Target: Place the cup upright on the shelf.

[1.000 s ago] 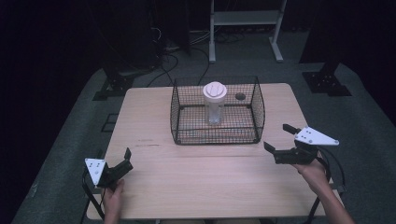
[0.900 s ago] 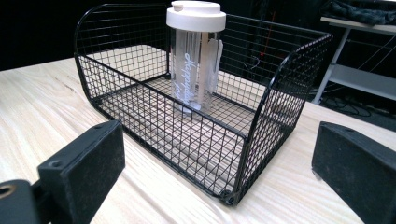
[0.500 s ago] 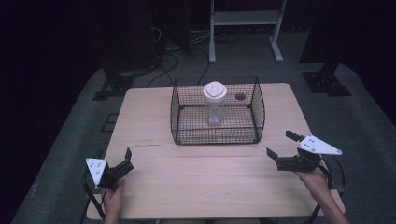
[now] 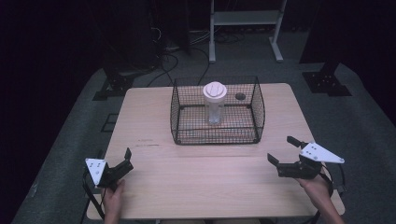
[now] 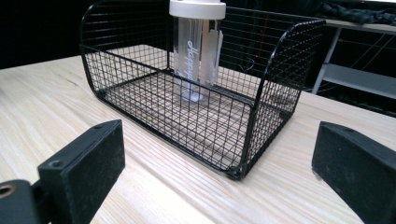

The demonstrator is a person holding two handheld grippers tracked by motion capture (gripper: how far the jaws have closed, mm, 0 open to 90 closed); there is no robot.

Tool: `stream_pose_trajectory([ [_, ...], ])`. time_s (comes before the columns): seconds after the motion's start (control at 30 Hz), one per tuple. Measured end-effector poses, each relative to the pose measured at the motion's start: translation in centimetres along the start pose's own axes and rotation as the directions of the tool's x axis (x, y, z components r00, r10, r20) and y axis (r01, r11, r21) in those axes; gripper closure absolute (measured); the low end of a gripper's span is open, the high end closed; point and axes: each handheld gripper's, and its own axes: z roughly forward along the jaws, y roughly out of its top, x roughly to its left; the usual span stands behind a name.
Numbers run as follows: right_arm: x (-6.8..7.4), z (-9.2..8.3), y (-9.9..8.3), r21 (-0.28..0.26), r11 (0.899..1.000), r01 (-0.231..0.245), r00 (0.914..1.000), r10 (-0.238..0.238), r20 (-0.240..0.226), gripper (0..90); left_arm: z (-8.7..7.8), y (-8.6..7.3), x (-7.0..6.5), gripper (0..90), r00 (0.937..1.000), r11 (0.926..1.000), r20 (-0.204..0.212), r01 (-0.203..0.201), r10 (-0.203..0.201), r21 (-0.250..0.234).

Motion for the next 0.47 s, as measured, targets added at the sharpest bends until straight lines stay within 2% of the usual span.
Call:
stream_pose_trajectory([
  [0.47, 0.8, -0.2, -2.2, 0.02, 1.0, -0.015, 0.9999, 0.015, 0.007, 2.0, 0.0, 0.0, 0.0, 0.0, 1.0, 1.0, -0.002, -0.001, 0.001, 0.004],
])
